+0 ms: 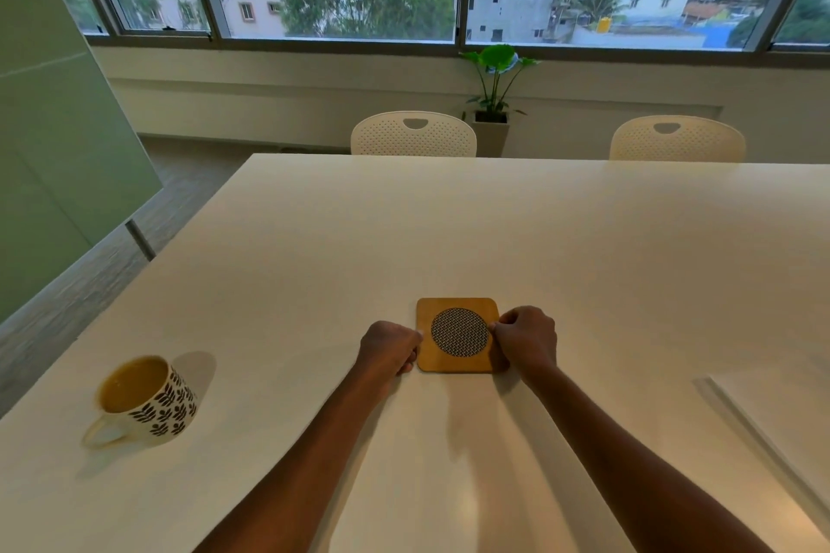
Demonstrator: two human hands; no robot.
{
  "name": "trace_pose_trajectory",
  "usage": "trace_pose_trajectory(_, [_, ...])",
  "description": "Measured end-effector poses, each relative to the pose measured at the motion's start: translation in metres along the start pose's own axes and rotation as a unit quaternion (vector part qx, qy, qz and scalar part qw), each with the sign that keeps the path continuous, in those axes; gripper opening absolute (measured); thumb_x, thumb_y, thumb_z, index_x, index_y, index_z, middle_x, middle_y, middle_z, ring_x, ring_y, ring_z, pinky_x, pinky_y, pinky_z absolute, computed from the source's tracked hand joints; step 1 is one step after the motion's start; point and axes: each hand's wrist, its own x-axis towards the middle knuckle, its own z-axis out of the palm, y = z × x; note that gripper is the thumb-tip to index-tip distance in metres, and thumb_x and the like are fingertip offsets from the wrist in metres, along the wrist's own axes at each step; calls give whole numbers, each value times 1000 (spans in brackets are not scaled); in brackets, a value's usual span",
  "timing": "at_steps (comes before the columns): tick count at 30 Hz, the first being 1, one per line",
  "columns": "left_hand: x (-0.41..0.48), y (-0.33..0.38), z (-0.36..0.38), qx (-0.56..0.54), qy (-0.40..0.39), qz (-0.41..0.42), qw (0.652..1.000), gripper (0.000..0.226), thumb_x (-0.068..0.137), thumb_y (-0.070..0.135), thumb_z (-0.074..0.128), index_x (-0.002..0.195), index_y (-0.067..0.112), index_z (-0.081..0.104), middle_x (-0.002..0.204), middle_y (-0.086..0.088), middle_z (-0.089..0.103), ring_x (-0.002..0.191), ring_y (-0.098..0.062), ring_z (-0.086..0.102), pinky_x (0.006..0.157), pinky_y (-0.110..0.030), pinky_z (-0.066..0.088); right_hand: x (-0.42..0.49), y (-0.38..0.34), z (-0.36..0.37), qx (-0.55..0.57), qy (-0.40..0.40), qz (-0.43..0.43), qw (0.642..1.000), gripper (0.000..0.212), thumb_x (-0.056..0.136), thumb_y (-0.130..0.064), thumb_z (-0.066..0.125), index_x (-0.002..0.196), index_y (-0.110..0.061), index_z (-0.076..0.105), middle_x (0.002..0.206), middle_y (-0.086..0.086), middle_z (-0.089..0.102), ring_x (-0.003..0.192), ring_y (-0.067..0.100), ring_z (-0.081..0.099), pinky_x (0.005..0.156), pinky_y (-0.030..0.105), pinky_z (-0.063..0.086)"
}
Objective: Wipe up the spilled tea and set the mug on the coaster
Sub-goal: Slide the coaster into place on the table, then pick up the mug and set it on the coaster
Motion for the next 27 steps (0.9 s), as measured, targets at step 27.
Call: trace_pose_trajectory(27, [-90, -9, -162, -156, 174, 271, 934, 21, 104, 19, 72, 104, 37, 82, 94, 10, 85, 94, -13, 80, 85, -31, 67, -91, -138, 51, 229, -182, -166, 942, 27, 84, -25, 91, 109, -30, 82, 97, -7, 82, 90, 5, 77, 76, 20, 59])
